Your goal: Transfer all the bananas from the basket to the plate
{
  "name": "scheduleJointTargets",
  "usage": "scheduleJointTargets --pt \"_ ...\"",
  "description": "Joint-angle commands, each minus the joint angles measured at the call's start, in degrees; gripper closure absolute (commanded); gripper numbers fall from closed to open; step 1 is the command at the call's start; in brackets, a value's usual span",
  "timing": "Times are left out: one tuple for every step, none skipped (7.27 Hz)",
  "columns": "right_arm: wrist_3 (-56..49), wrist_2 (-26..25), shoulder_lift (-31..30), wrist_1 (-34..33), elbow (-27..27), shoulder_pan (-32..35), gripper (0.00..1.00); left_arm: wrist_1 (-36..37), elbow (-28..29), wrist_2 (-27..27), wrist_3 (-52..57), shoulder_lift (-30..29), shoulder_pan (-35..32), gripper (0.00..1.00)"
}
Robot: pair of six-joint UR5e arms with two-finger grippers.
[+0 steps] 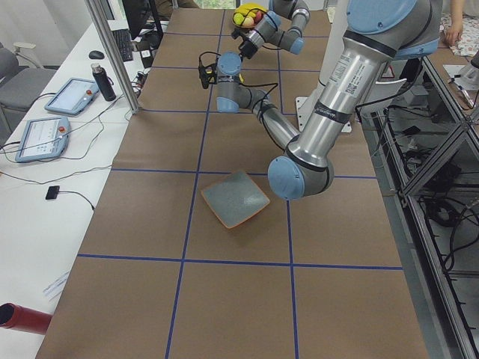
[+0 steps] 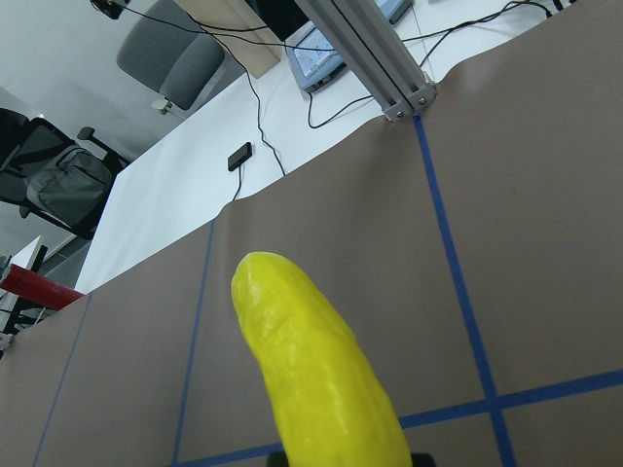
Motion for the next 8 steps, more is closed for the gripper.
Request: scheduleJointTargets --pt "-0.1 -5.0 0.4 -0.1 0.6 -4.0 1.0 0.0 0.1 0.8 -1.6 -0.4 0.5 0.0" --pt "-0.3 -6.6 0.3 -0.1 1.8 -5.7 1.0 0.0 0.1 1.9 -1.7 -0.4 0.5 0.01" --pt "-0.4 -7.9 0.3 -0.1 2.3 -6.7 1.0 0.0 0.1 2.6 -1.7 -0.4 0.5 0.07" --pt "-0.5 -8.1 0.3 -0.1 2.4 -6.8 1.0 0.0 0.1 2.6 -1.7 -0.4 0.5 0.25" --pt "-0.5 -8.1 0.4 -0.1 2.4 -6.8 1.0 -0.8 0.2 2.6 -1.6 -0.4 0.6 0.58" --pt "-0.6 -8.0 0.6 0.0 2.4 -6.8 1.0 -1.4 0.2 2.6 -1.6 -0.3 0.6 0.89" --pt "-0.6 -7.8 0.6 0.2 2.5 -6.8 1.0 -1.4 0.2 2.6 -1.6 -0.3 1.1 1.0" --pt "-0.7 -7.5 0.6 0.3 3.8 -6.8 0.78 -1.5 0.1 2.6 -1.6 -0.3 1.2 1.0"
